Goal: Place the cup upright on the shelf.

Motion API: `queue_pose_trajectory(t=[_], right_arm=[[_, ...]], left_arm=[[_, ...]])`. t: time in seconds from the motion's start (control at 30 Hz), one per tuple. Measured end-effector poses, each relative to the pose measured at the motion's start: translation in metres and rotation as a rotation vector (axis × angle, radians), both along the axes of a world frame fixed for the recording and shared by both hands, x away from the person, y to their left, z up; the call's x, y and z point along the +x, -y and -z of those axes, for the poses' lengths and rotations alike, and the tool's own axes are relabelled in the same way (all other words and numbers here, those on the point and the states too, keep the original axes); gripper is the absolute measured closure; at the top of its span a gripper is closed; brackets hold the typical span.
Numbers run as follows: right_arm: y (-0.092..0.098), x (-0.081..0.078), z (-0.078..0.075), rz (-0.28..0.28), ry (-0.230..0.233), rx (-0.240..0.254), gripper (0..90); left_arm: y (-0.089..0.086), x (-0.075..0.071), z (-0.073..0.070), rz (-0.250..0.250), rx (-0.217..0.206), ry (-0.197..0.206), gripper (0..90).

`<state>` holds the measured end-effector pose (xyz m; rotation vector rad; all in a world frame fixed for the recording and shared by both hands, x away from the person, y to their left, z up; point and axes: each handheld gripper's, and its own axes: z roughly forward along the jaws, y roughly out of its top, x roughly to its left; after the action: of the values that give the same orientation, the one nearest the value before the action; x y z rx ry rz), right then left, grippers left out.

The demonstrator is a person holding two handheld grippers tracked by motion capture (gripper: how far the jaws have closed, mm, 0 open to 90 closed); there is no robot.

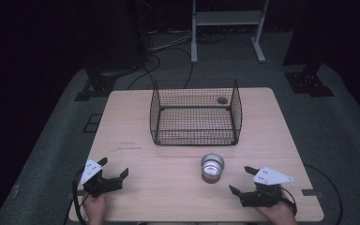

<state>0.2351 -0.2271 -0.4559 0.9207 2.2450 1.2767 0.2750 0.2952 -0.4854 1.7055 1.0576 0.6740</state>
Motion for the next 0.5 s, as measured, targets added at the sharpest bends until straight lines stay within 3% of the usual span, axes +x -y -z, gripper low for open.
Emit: queue_pose_trajectory(t=[0.27,0.5], right_arm=[[-0.018,0.005,0.001,-0.023,-0.033,-0.001,9.0],[-0.032,0.01,0.005,0.006,-0.047,-0.035,9.0]], left_arm=[[0.0,0.0,0.0,-0.002,-0.007,0.001,0.0],[0.0,0.0,0.0,-0.003,-0.009,0.001,0.0]])
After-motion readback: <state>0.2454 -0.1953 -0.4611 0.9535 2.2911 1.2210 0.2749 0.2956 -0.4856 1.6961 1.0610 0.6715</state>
